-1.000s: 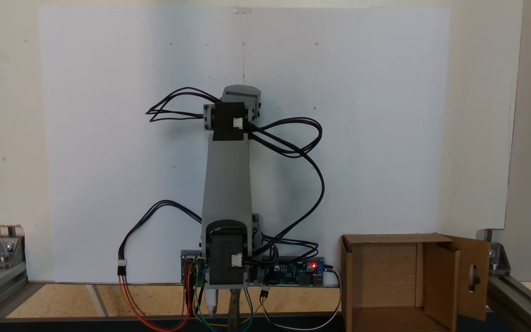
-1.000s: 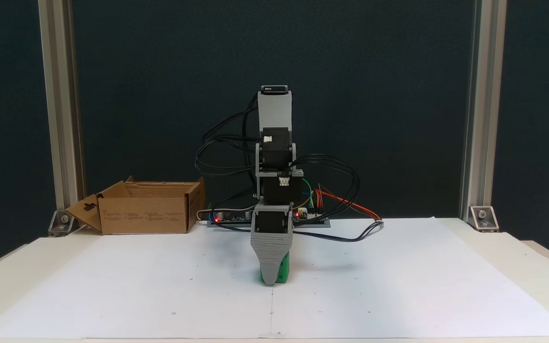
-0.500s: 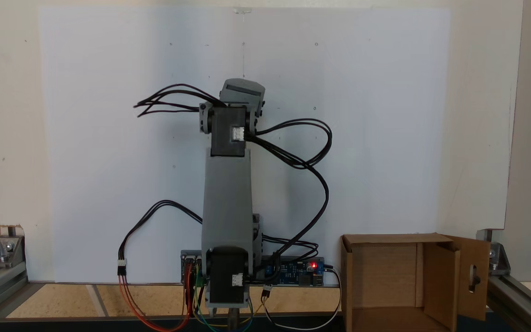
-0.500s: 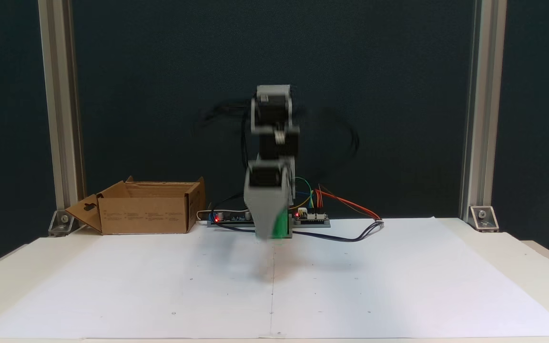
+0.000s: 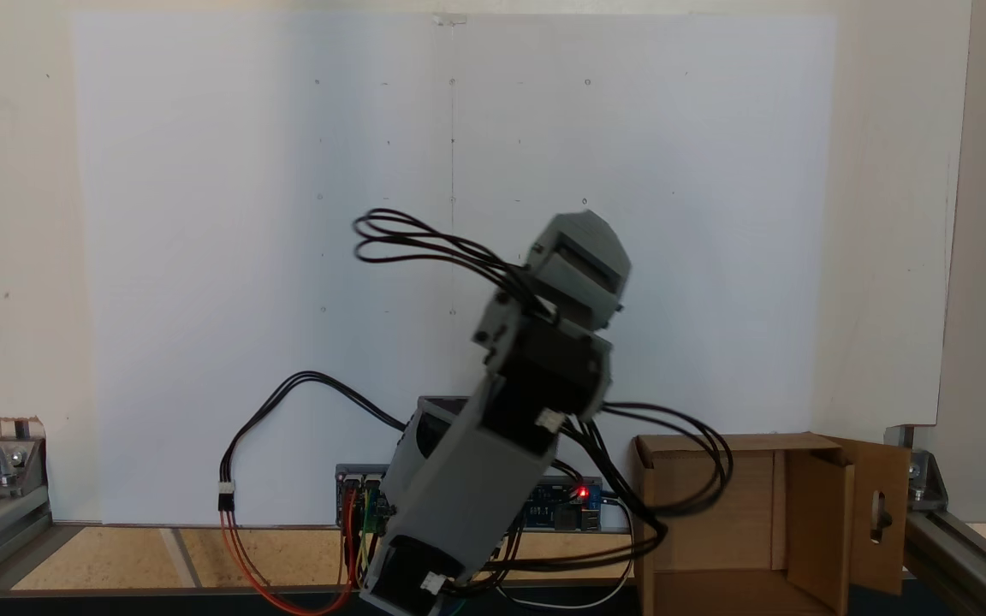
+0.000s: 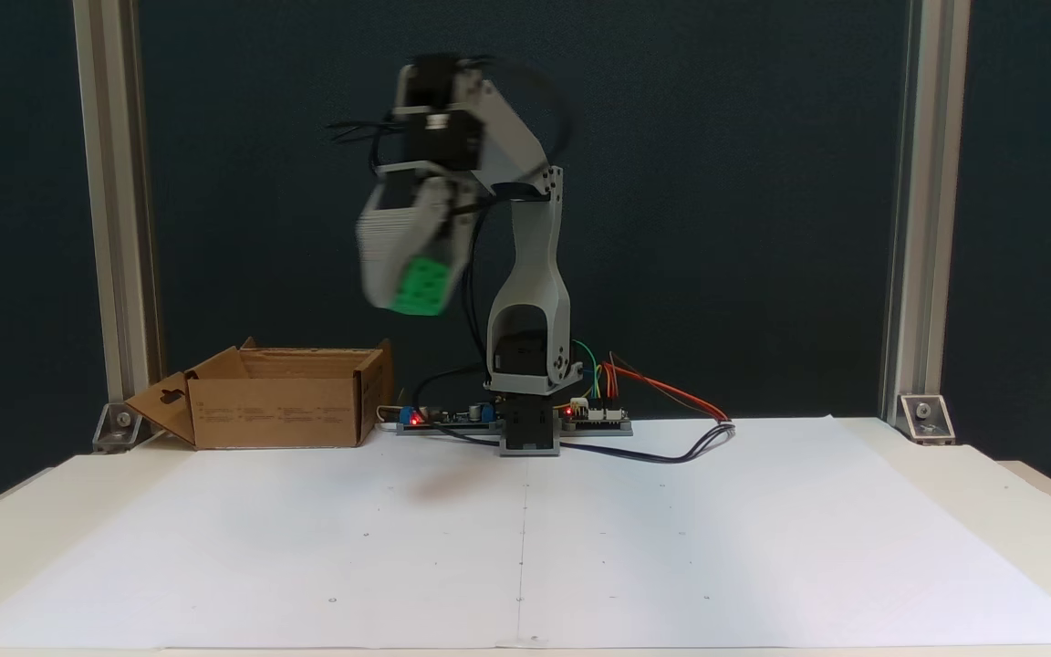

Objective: Grasp a green dice and put it in the bin.

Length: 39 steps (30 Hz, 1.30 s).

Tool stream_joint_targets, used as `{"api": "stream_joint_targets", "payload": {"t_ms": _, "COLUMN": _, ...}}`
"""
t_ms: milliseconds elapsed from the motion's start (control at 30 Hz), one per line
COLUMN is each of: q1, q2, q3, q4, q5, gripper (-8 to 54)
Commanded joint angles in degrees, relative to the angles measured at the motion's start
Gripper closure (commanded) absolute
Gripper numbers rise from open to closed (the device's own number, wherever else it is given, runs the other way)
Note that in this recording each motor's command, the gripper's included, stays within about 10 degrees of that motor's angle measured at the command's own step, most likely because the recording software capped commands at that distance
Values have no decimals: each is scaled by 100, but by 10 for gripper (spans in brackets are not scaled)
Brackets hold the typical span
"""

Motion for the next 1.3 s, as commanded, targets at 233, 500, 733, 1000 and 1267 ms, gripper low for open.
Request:
{"api": "stream_joint_targets", "payload": {"t_ms": 233, "q1": 3979, "q2": -132, "q3": -483, "q4": -167, "q5": -2512, "gripper": 341}}
{"api": "stream_joint_targets", "payload": {"t_ms": 500, "q1": 7267, "q2": -1477, "q3": -483, "q4": -1863, "q5": -3612, "gripper": 341}}
{"api": "stream_joint_targets", "payload": {"t_ms": 733, "q1": 8007, "q2": -2224, "q3": -334, "q4": -2259, "q5": -3973, "gripper": 341}}
{"api": "stream_joint_targets", "payload": {"t_ms": 1000, "q1": 7980, "q2": -2232, "q3": -88, "q4": -2276, "q5": -3973, "gripper": 137}}
{"api": "stream_joint_targets", "payload": {"t_ms": 1267, "q1": 7611, "q2": -1608, "q3": -149, "q4": -2452, "q5": -2856, "gripper": 36}}
